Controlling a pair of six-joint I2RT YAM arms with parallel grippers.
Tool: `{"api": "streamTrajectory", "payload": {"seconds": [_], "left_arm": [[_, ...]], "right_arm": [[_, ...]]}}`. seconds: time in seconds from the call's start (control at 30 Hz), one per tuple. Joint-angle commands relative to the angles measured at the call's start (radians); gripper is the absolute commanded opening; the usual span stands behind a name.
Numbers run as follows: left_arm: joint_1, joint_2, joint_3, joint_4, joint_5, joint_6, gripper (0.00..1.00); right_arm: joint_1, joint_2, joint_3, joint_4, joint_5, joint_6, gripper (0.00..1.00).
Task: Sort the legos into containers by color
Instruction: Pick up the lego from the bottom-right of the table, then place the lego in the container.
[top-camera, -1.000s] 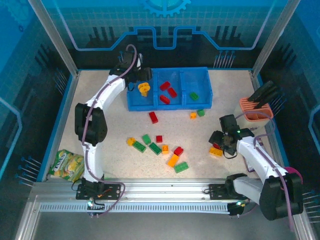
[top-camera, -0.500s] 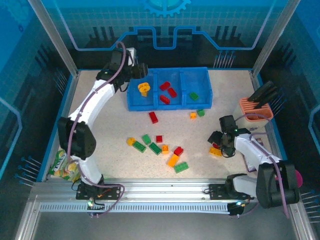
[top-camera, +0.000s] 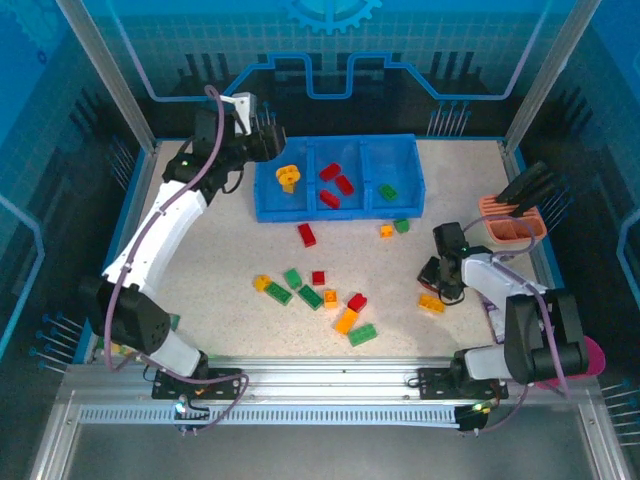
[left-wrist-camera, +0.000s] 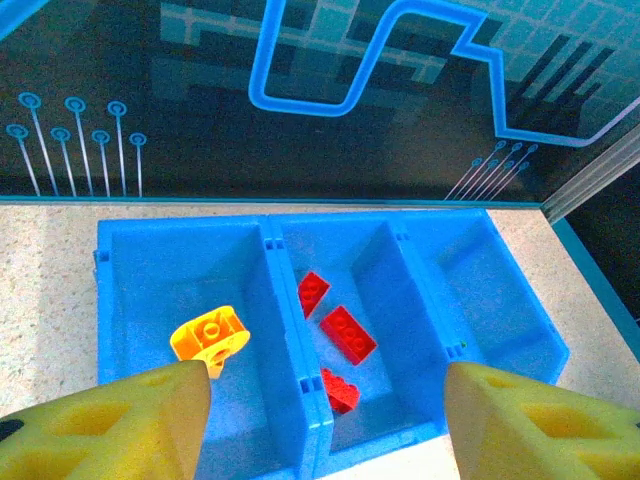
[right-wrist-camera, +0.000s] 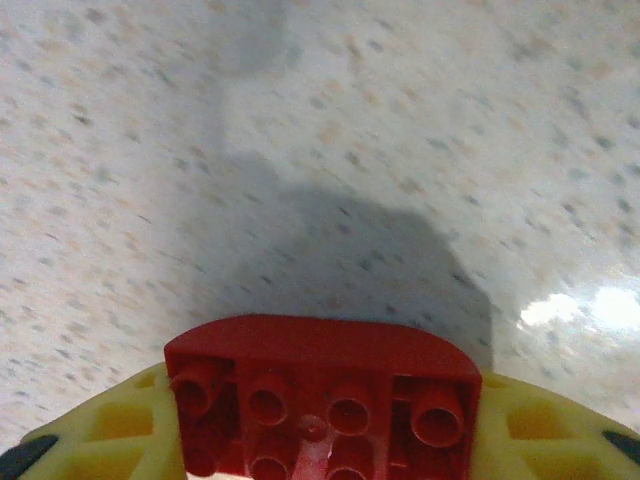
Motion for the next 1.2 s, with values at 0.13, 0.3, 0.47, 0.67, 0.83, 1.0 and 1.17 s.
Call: {"api": "streamTrajectory", "payload": {"seconds": [0.13,0.3,0.47,0.67,0.83,1.0,1.17], "left_arm": [[0.001,-0.145,-0.145,-0.088,-0.056,0.049,0.65],[0.004,-0.237,-0.217,-0.186,-0.103,0.112,0.68],[0.05,-0.306,-0.296,-0.204,0.081,0.144,0.74],[0.077,-0.342,-0.336,-0.21,0.176,0.144,0.75],[0.081,-0.348,-0.342,-0.223,0.167,0.155,0.75],[0.084,-0.361,-0.345,-0.217,0.167,0.156,0.76],[0.085,-0.346,-0.346,-0.223,0.162,0.163,0.76]], "right_arm": [[-0.002,-0.005,0.108,-0.062,-0.036,-0.2,0.39],[0.096,-0.052,0.371,-0.135,-0.062,-0.42,0.38],[0.249,0.11,0.698,-0.141,-0.044,-0.664,0.36],[0.322,0.4,1.042,-0.04,0.006,-0.854,0.35],[0.321,0.711,1.36,-0.075,0.006,-0.937,0.37],[0.309,0.997,1.676,-0.16,0.042,-0.982,0.38],[0.297,1.167,1.907,-0.243,0.054,-0.993,0.4]]}}
